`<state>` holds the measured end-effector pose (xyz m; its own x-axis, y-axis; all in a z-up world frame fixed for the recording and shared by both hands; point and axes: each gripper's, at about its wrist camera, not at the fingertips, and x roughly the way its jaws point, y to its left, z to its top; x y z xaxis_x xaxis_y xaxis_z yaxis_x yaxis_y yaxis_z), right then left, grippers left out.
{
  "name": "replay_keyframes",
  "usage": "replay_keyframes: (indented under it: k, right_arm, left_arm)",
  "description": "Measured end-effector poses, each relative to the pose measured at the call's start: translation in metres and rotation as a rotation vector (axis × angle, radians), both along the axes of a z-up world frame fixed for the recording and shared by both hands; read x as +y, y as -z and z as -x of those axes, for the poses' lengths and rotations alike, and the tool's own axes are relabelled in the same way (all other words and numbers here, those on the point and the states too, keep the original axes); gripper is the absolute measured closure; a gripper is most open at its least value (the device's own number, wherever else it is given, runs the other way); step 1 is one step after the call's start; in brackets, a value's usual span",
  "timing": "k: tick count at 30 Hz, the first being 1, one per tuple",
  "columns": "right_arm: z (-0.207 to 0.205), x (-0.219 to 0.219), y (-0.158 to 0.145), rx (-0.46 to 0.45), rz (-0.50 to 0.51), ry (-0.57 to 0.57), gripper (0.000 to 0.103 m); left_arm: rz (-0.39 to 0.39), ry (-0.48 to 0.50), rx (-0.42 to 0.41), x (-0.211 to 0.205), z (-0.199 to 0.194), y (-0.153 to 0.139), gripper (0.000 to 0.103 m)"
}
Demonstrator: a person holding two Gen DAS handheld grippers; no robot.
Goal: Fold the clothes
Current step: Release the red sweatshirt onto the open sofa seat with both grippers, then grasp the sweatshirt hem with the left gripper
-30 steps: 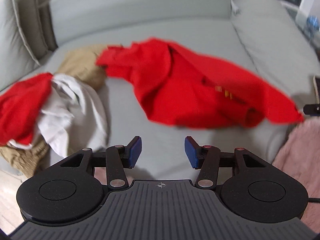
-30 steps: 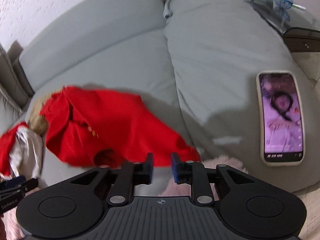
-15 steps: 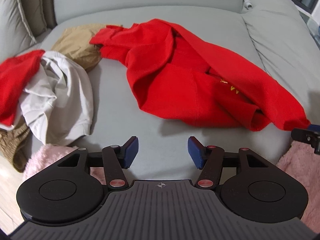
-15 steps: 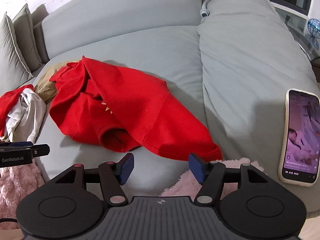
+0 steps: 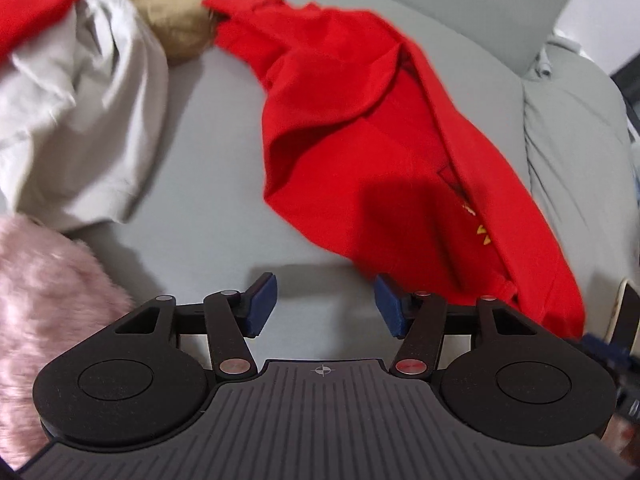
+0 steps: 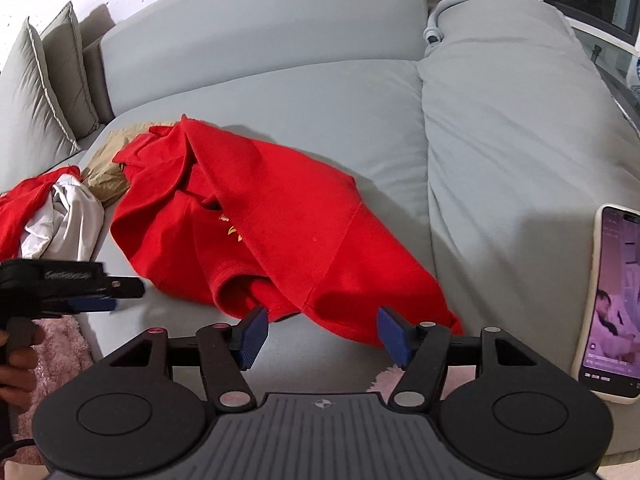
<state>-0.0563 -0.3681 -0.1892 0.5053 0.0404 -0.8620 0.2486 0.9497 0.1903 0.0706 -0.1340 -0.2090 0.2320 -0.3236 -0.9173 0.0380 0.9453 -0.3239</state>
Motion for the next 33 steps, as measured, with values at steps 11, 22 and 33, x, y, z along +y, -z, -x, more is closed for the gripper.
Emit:
replay_keyframes:
  k: [11,22,33]
  right_arm:
    - [-0.009,-0.005,0.006,0.001,-0.022,0.009,0.041]
    - [-0.002,-0.012,0.004,-0.011,-0.029,0.043,0.041]
    - [0.008,-0.008,-0.009,-0.038,-0.009,0.047,0.041]
  left_arm:
    - [0.133,-0.183,0.099,-0.005,-0.014,0.01,0.037]
    - [0.273,-0.238,0.057,-0.025,-0.015,0.022,0.053]
    - [0.243,-0.125,-0.031,-0.02,-0.009,-0.03,0.095]
